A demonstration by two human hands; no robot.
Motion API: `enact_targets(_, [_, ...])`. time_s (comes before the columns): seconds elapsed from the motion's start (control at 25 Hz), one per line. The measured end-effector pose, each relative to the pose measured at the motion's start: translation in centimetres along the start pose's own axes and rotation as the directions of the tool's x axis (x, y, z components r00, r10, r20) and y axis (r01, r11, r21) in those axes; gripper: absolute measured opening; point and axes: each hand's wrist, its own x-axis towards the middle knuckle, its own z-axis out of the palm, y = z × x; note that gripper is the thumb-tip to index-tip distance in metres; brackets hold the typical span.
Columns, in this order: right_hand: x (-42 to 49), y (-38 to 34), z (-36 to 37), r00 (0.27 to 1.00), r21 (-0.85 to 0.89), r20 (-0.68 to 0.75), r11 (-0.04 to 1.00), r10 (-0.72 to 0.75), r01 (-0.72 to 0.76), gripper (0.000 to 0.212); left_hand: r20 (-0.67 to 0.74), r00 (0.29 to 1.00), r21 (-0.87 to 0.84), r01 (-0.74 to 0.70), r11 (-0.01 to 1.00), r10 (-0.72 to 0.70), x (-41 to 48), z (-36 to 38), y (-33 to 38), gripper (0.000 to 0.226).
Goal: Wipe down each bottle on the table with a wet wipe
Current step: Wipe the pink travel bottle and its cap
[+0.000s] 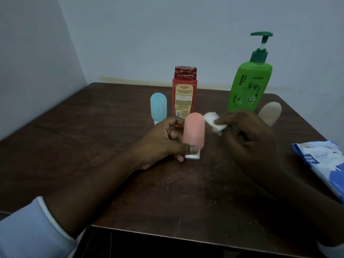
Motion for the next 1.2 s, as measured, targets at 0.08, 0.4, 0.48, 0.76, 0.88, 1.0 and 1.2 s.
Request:
enact_targets(0.08, [0.2,0.3,0.4,1.000,-0.090,0.026,0.996,0.007,-0.005,0.023,0.022,1.000,0.035,-0.003,0.999,0.002,-0.1,0.2,0.0,0.069])
enact_targets(0.4, [-0.5,-0.4,0.5,0.976,0.123,0.189,0.988,-0.113,0.091,0.021,0.172,0.983,-0.422,0.017,0.907,0.061,-0.2,-0.4,0.0,0.068])
enact_targets(0.48, [-0.3,-0.4,0.6,0.987,0.056,0.130,0.995,-0.092,0.085,0.023,0.268,0.961,-0.469,0.067,0.881,0.069,-0.2,-0.2,0.1,0.059])
enact_targets(0.76, [-0.1,0.1,0.5,0.993,-0.073,0.092,0.994,-0.070,0.077,0.023,0.324,0.937,-0.449,0.271,0.852,-0.127,-0.6,-0.4,0.6,0.047])
enact_targets(0.88, [0.2,0.1,0.0,0.998,-0.098,0.043,0.994,-0.042,0.046,0.023,0.131,0.973,-0.193,0.215,0.957,-0.192,-0.4,-0.2,0.7,0.029])
enact_targets(1.0, [0.1,0.0,0.0,0.989,-0.102,0.115,0.989,-0.094,0.105,0.022,0.061,0.994,0.219,0.081,0.972,-0.096,-0.3,-0.4,0.4,0.042])
enact_targets(1.2, [0.1,1.0,1.1,0.849,-0.095,0.521,0.983,-0.085,0.156,0.028,-0.052,0.998,0.238,0.031,0.971,-0.020,0.1,-0.6,0.3,0.037])
